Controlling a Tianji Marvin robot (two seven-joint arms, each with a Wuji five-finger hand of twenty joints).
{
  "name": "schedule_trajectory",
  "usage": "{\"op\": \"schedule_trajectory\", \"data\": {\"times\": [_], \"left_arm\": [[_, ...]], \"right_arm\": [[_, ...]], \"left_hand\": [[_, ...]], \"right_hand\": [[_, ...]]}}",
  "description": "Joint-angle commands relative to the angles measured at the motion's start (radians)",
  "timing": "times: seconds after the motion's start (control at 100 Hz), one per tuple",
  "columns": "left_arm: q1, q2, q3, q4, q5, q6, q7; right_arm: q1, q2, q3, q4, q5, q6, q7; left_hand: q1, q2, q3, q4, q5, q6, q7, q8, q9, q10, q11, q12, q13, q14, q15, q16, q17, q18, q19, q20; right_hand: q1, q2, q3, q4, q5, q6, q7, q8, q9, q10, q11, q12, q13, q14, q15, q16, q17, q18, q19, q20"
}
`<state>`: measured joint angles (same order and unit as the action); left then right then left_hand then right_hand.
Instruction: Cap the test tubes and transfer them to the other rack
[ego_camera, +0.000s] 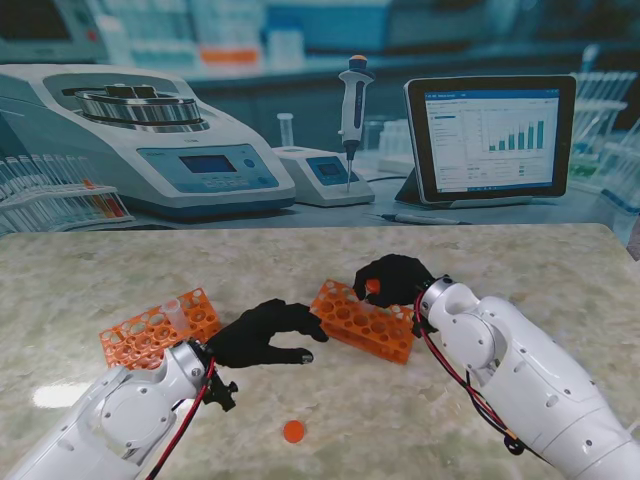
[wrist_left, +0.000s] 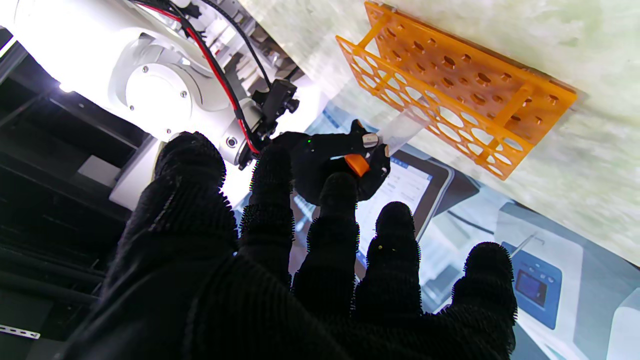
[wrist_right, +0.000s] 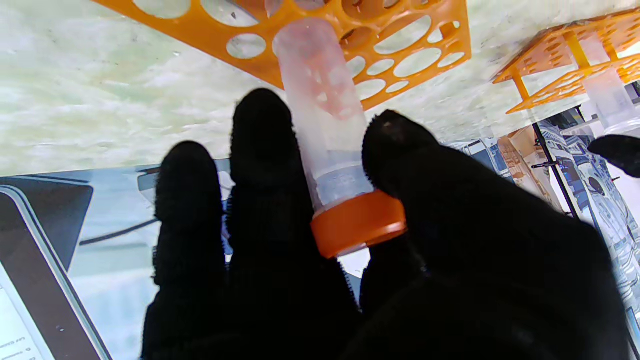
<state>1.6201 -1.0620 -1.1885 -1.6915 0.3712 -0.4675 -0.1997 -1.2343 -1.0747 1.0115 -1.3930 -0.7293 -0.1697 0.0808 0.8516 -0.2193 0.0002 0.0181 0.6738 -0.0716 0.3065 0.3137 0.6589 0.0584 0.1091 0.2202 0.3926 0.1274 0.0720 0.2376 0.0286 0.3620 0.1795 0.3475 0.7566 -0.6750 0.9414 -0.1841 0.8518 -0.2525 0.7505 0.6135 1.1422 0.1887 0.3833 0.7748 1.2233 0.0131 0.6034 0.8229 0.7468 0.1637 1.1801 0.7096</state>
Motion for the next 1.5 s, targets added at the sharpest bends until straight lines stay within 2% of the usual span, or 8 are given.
{"op": "schedule_trajectory", "data": {"times": [0.0,0.15,0.2,0.29,0.46,0.87,1.26,1.49], "left_arm": [[0.003,0.003,-0.001,-0.006,0.002,0.002,-0.004],[0.003,0.003,-0.001,-0.006,0.003,0.003,-0.004],[0.003,0.003,-0.001,-0.006,0.004,0.003,-0.004],[0.003,0.003,-0.001,-0.005,0.004,0.003,-0.003],[0.002,0.002,0.000,-0.005,0.003,0.004,-0.004],[0.001,0.002,0.002,-0.004,0.003,0.004,-0.002],[0.002,0.001,0.001,-0.005,0.005,0.006,0.002],[0.006,0.000,-0.001,-0.009,0.008,0.014,0.006]], "right_arm": [[-0.005,-0.003,-0.008,0.005,-0.005,0.000,0.004],[0.000,-0.001,-0.017,0.009,-0.016,0.003,0.008],[0.003,0.000,-0.020,0.009,-0.018,0.004,0.012],[0.005,0.002,-0.022,0.010,-0.022,0.003,0.018],[0.008,0.005,-0.022,0.009,-0.037,-0.004,0.024],[-0.022,-0.004,0.016,0.000,-0.063,-0.039,-0.064],[-0.101,-0.007,0.096,-0.074,-0.093,-0.088,-0.129],[-0.189,-0.002,0.170,-0.152,-0.126,-0.139,-0.144]], "left_hand": [[0.016,0.025,-0.008,-0.031,0.008,-0.020,0.005,0.004,-0.015,-0.015,-0.014,-0.017,-0.032,-0.014,-0.013,-0.009,-0.016,-0.011,-0.052,-0.029],[0.018,0.023,-0.007,-0.031,0.008,-0.021,0.005,0.004,-0.013,-0.013,-0.014,-0.017,-0.033,-0.012,-0.013,-0.009,-0.017,-0.012,-0.053,-0.029],[0.017,0.024,-0.008,-0.031,0.009,-0.020,0.005,0.004,-0.012,-0.013,-0.013,-0.017,-0.033,-0.011,-0.013,-0.009,-0.016,-0.012,-0.053,-0.029],[0.018,0.024,-0.007,-0.031,0.009,-0.021,0.005,0.004,-0.014,-0.015,-0.014,-0.017,-0.034,-0.012,-0.014,-0.009,-0.017,-0.012,-0.053,-0.029],[0.017,0.026,-0.008,-0.031,0.007,-0.022,0.004,0.004,-0.014,-0.014,-0.014,-0.017,-0.033,-0.013,-0.013,-0.008,-0.018,-0.012,-0.054,-0.029],[0.018,0.028,-0.007,-0.031,0.000,-0.019,-0.001,0.001,-0.015,-0.012,-0.015,-0.018,-0.034,-0.011,-0.013,-0.008,-0.017,-0.012,-0.055,-0.028],[0.017,0.032,-0.008,-0.031,-0.012,-0.011,-0.012,-0.007,-0.020,-0.004,-0.019,-0.021,-0.030,-0.011,-0.012,-0.008,-0.017,-0.012,-0.056,-0.028],[0.025,0.038,-0.007,-0.031,-0.015,0.026,-0.047,-0.037,-0.014,0.024,-0.035,-0.047,-0.010,-0.002,-0.009,-0.008,-0.011,-0.011,-0.059,-0.031]], "right_hand": [[0.047,0.044,-0.012,0.030,-0.078,-0.019,0.062,-0.078,0.002,-0.213,-0.041,-0.037,-0.096,0.032,-0.077,-0.034,-0.077,0.041,-0.024,0.019],[-0.030,0.057,-0.097,0.025,-0.159,0.018,0.017,-0.180,-0.104,-0.198,-0.120,-0.130,-0.225,0.063,-0.205,-0.115,-0.241,0.077,-0.096,-0.026],[-0.067,0.073,-0.122,0.033,-0.165,0.040,-0.061,-0.164,-0.149,-0.195,-0.131,-0.244,-0.280,0.076,-0.249,-0.163,-0.301,0.091,-0.132,-0.054],[-0.123,0.104,-0.152,0.055,-0.161,0.068,-0.185,-0.120,-0.203,-0.184,-0.150,-0.306,-0.343,0.093,-0.289,-0.217,-0.369,0.109,-0.170,-0.085],[-0.205,0.147,-0.189,0.115,-0.166,0.099,-0.300,-0.082,-0.259,-0.174,-0.188,-0.353,-0.422,0.116,-0.340,-0.279,-0.453,0.131,-0.227,-0.125],[-0.323,0.200,-0.257,0.110,-0.208,0.123,-0.349,-0.071,-0.309,-0.161,-0.213,-0.397,-0.519,0.119,-0.391,-0.359,-0.539,0.145,-0.294,-0.187],[-0.346,0.219,-0.266,0.111,-0.210,0.132,-0.355,-0.073,-0.300,-0.175,-0.209,-0.405,-0.515,0.097,-0.397,-0.383,-0.540,0.147,-0.293,-0.212],[-0.348,0.232,-0.275,0.112,-0.226,0.137,-0.375,-0.093,-0.284,-0.177,-0.248,-0.476,-0.507,0.080,-0.439,-0.459,-0.532,0.155,-0.324,-0.283]]}}
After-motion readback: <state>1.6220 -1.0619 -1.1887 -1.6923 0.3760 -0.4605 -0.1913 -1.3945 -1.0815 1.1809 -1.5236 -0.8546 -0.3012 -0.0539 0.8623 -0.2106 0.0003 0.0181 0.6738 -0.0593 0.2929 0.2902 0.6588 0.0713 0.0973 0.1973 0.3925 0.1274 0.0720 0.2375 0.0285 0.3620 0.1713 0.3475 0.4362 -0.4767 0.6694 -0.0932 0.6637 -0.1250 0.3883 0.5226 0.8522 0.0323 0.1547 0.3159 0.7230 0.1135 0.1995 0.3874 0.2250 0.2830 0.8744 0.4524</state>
